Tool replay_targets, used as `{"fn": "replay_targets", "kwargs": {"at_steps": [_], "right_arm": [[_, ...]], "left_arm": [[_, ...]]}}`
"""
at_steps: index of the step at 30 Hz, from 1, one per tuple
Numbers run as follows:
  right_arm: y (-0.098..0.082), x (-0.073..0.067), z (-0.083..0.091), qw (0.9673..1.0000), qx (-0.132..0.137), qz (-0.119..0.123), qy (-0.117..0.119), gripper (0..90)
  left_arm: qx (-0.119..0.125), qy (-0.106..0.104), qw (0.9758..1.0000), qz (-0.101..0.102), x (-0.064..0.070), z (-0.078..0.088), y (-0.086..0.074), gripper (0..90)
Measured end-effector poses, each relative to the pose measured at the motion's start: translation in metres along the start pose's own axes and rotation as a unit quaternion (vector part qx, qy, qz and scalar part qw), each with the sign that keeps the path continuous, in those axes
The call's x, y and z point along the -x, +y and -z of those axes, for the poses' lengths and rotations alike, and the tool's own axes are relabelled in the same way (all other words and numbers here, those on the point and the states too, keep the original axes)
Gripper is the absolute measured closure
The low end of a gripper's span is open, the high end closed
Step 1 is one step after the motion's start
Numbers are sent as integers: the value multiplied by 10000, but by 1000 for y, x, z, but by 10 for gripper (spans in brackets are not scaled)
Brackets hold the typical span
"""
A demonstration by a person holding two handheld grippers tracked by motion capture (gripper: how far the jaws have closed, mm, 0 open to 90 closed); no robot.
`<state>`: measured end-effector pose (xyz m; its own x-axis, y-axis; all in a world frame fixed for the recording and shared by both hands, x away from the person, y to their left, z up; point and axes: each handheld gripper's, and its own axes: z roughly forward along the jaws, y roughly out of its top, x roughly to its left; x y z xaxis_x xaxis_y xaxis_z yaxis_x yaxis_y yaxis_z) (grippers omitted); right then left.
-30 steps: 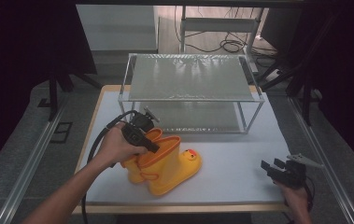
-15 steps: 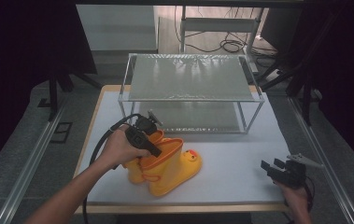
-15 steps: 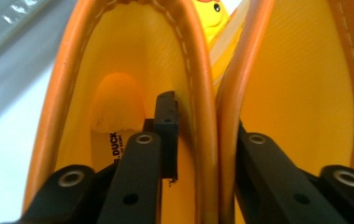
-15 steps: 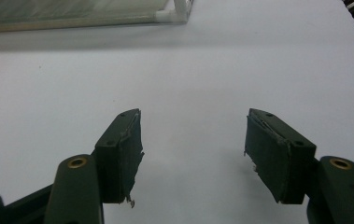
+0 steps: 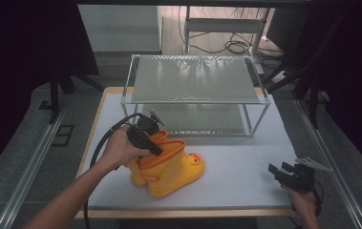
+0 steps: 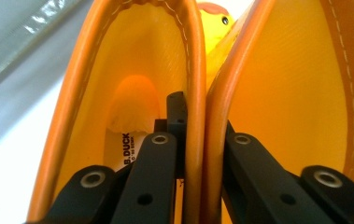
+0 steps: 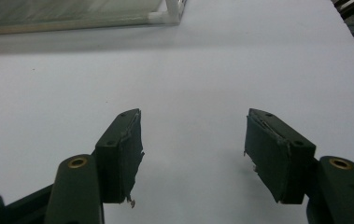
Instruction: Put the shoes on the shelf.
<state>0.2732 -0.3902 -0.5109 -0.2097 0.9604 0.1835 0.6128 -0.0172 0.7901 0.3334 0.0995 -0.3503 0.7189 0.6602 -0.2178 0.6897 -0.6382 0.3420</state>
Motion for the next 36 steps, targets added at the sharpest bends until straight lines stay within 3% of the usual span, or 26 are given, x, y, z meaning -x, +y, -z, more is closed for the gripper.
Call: {"fn": "replay_targets", "kwargs": {"at_steps": [8,15,20,30,36], "right_arm": [[0,2,1,10000,18,-8,-13,364],[0,2,1,10000,20,-9,-18,364],[0,1,1,10000,5,-23,-11,364],[0,5,2,10000,32,-70,-23,366],[1,7,4,9999,55,-114,-28,367]], "left_arm": [[94,-168,9998,-100,4,15,7,855],[443,-332,9983,-188,12,45,15,855],[630,-388,9966,-366,25,68,32,854],[719,-720,9930,-605,42,79,60,854],[790,-772,9911,-743,52,86,77,854]]}}
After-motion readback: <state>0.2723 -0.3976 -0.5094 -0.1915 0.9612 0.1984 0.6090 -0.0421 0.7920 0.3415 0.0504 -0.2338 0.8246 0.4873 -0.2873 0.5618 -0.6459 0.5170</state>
